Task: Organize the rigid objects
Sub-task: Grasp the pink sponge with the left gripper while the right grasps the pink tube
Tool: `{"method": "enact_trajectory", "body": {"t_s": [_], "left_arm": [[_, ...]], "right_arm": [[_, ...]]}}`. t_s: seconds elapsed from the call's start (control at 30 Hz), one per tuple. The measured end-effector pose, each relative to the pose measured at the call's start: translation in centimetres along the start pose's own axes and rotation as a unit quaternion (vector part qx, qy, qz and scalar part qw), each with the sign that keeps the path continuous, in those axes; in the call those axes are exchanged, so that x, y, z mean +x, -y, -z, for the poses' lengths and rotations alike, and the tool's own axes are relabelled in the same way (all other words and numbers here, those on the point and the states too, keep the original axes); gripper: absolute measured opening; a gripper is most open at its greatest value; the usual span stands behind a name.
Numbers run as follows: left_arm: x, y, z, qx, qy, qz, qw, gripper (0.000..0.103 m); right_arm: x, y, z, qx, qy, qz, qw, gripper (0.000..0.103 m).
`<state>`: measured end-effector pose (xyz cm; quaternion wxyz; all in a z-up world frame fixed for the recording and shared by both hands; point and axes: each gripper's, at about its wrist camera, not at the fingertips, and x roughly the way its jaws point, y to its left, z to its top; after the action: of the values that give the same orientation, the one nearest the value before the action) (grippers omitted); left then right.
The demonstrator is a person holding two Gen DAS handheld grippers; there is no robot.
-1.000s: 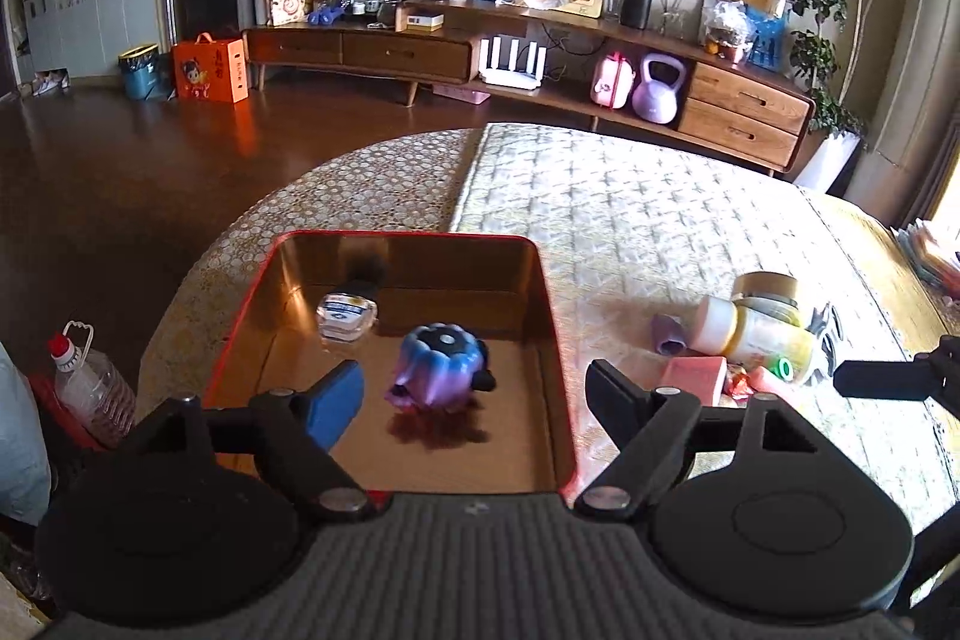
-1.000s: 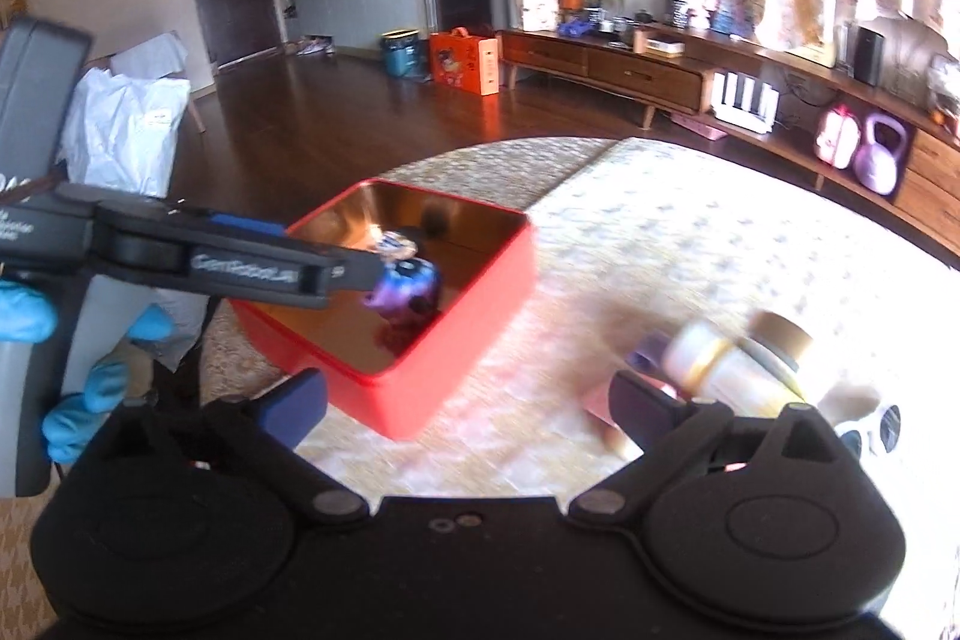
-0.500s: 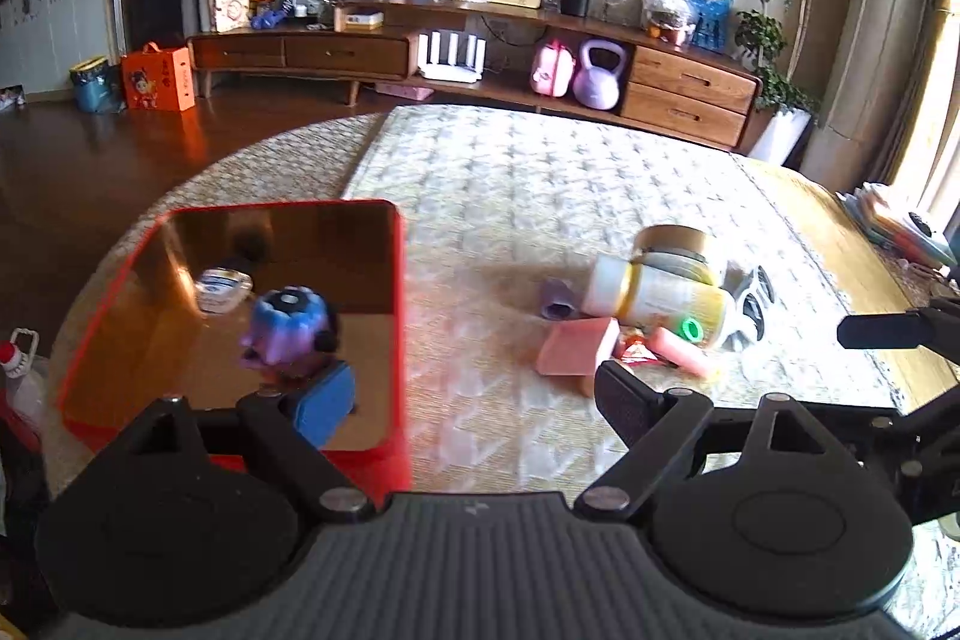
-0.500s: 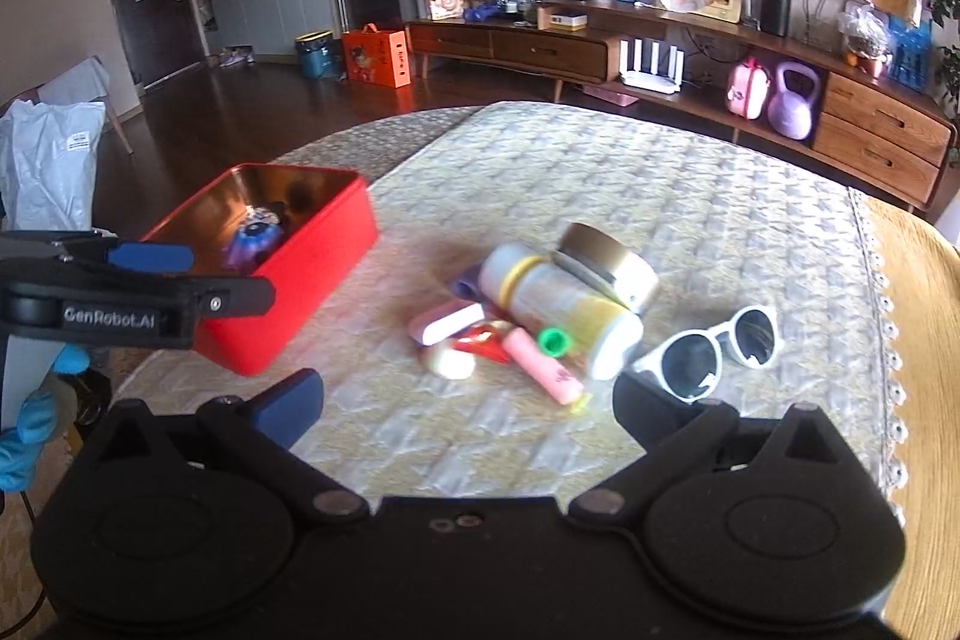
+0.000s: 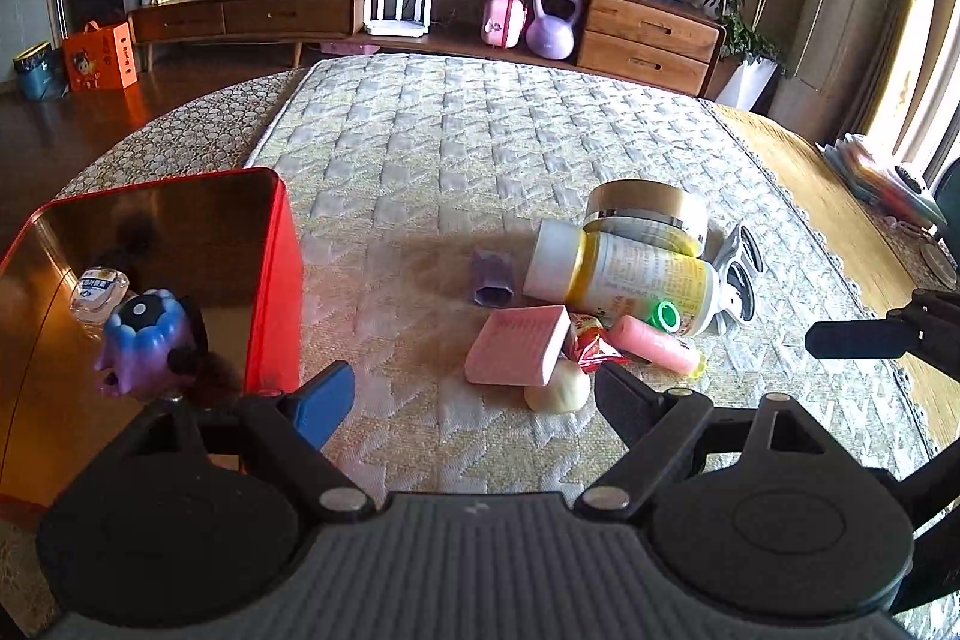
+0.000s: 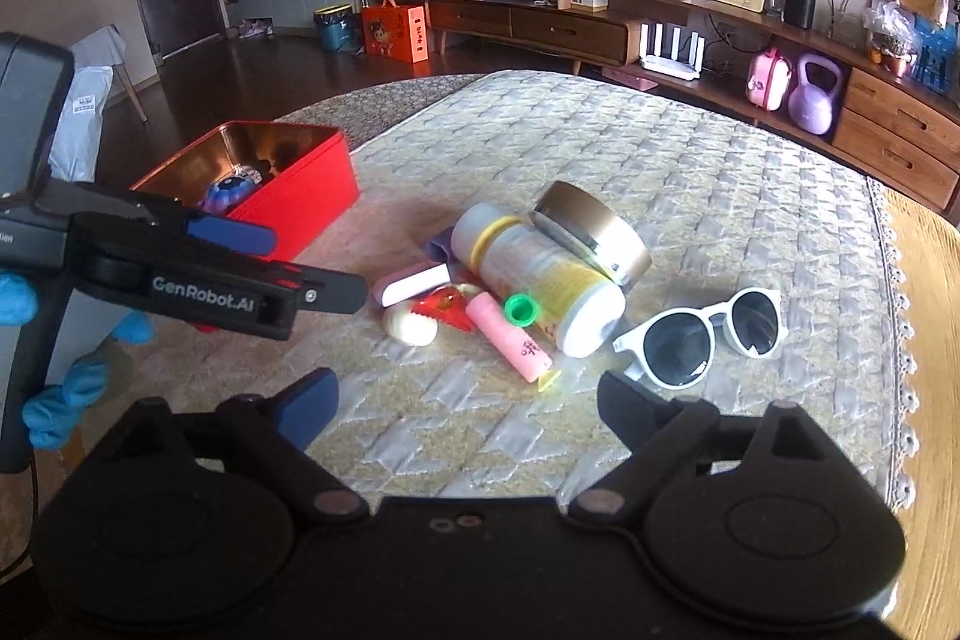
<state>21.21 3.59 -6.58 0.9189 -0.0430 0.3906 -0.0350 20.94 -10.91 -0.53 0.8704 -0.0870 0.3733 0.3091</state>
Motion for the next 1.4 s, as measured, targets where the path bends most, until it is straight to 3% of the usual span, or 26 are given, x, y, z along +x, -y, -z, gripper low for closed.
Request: {"method": "enact_trajectory", "body": {"t_s": [0.5, 0.57, 0.6, 0.73, 0.97, 1.13, 1.27, 1.4], "left_arm": [[3.3, 1.0, -1.7, 0.035, -0.002, 0.0, 0.9994, 0.087], [3.3, 1.1, -1.7, 0.04, 0.003, 0.0, 0.9992, 0.078], [3.3, 1.1, -1.7, 0.037, 0.0, 0.008, 0.9993, 0.068], [3.3, 1.9, -1.1, 0.054, 0.004, 0.013, 0.9984, 0.065], [4.3, 0.3, -1.5, 0.001, -0.012, 0.047, 0.9988, 0.065], [5.4, -1.4, -1.4, -0.053, -0.029, 0.085, 0.9946, 0.064], [5.6, -1.6, -1.3, -0.065, -0.027, 0.089, 0.9935, 0.064], [5.6, -1.6, -1.3, -0.08, -0.03, 0.109, 0.9904, 0.045]], "right_arm": [[3.2, 0.2, -0.7, -0.029, -0.018, -0.003, 0.999, 0.07], [3.4, 0.3, -0.8, -0.029, -0.019, -0.002, 0.999, 0.066], [3.6, 0.3, -0.9, -0.029, -0.02, -0.001, 0.999, 0.064], [4.0, 0.5, -0.8, -0.029, -0.023, -0.001, 0.999, 0.061], [4.6, 0.9, -1.0, -0.029, -0.024, 0.002, 0.999, 0.055], [5.3, 1.0, -1.1, -0.027, -0.028, 0.002, 0.999, 0.05], [5.9, 1.0, -1.0, -0.029, -0.029, 0.008, 0.999, 0.047], [6.4, 1.0, -0.9, -0.025, -0.037, 0.005, 0.999, 0.037]]}}
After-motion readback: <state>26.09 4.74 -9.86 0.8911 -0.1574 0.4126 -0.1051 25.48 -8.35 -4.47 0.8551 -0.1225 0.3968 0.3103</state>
